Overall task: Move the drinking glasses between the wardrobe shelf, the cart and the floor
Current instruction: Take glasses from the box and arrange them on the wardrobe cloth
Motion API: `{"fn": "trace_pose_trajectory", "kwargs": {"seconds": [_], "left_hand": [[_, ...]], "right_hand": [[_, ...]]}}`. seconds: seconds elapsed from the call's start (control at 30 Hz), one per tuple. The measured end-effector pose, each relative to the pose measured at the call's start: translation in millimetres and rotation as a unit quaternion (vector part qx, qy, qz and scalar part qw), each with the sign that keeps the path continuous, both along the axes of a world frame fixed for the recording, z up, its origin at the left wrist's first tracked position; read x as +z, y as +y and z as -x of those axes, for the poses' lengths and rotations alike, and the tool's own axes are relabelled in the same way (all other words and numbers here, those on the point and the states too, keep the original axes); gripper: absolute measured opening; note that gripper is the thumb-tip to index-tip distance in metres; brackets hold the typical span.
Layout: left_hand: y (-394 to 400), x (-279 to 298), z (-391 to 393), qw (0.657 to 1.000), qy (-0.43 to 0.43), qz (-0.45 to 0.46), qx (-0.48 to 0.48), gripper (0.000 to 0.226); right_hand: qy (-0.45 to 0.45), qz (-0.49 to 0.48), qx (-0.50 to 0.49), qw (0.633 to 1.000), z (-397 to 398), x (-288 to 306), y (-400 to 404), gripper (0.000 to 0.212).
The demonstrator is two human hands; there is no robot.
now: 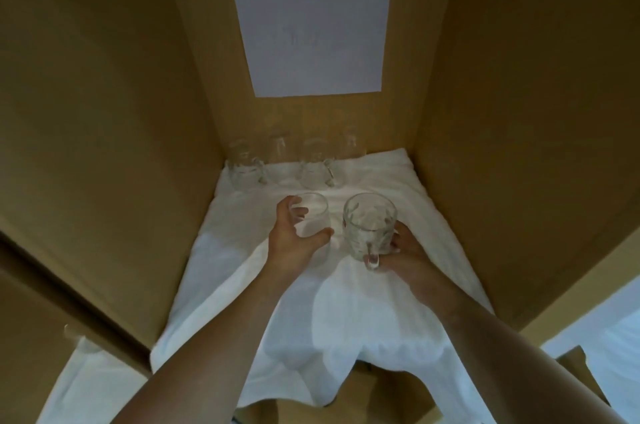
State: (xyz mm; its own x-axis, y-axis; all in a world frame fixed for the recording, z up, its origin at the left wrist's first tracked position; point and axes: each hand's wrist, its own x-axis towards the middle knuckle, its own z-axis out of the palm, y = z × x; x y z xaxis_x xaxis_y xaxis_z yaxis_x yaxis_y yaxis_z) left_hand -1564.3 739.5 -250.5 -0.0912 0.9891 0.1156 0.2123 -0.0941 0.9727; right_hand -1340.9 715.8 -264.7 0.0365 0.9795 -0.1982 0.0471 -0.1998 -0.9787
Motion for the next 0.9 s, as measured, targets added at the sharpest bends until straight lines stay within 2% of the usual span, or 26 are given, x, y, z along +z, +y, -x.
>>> {"fn": "trace_pose_trajectory", "kwargs": {"seconds": [0.07,0.2,0.27,0.37,0.43,0.53,0.67,0.8,0.9], "left_hand": [[0.6,0.2,-2.2,1.0,-0.001,-0.003,0.006,0.079],[-1.7,1.0,-8.0,1.0,0.003,-0.006,0.024,0.08],[-5.2,0.9,-9.6,0.999,0.01,-0.007,0.036,0.081],[-10.3,1.0,-10.3,0.999,0.018,-0.005,0.048,0.082],[-11.4,1.0,-11.0,0.998,0.019,-0.002,0.054,0.082],[-9.7,0.5,-12.3,0.998,0.015,0.003,0.055,0.082],[3.9,4.1,-11.2,0.998,-0.024,0.019,0.048,0.075],[30.1,18.2,-11.9,0.996,-0.067,0.053,0.036,0.08],[52.3,22.1,-15.6,0.996,-0.06,0.064,0.024,0.072]], "right_hand": [[-0.014,-0.009,0.012,1.0,-2.6,-1.8,1.6,0.08],[-0.023,-0.014,0.011,1.0,4.9,-3.3,-1.2,0.097],[-0.017,-0.034,-0.007,0.999,8.2,-7.7,-6.8,0.089],[-0.015,-0.069,0.005,0.998,8.8,-6.1,-18.7,0.059],[-0.014,-0.086,0.022,0.996,7.5,-1.1,-23.7,0.058],[0.017,-0.058,-0.017,0.998,0.7,-7.1,-18.6,0.053],[0.071,-0.018,-0.06,0.996,-5.6,2.4,-9.8,0.075],[0.108,-0.022,-0.124,0.986,-9.5,26.8,9.0,0.093],[0.095,-0.036,-0.165,0.981,-13.8,44.7,30.0,0.083]]}}
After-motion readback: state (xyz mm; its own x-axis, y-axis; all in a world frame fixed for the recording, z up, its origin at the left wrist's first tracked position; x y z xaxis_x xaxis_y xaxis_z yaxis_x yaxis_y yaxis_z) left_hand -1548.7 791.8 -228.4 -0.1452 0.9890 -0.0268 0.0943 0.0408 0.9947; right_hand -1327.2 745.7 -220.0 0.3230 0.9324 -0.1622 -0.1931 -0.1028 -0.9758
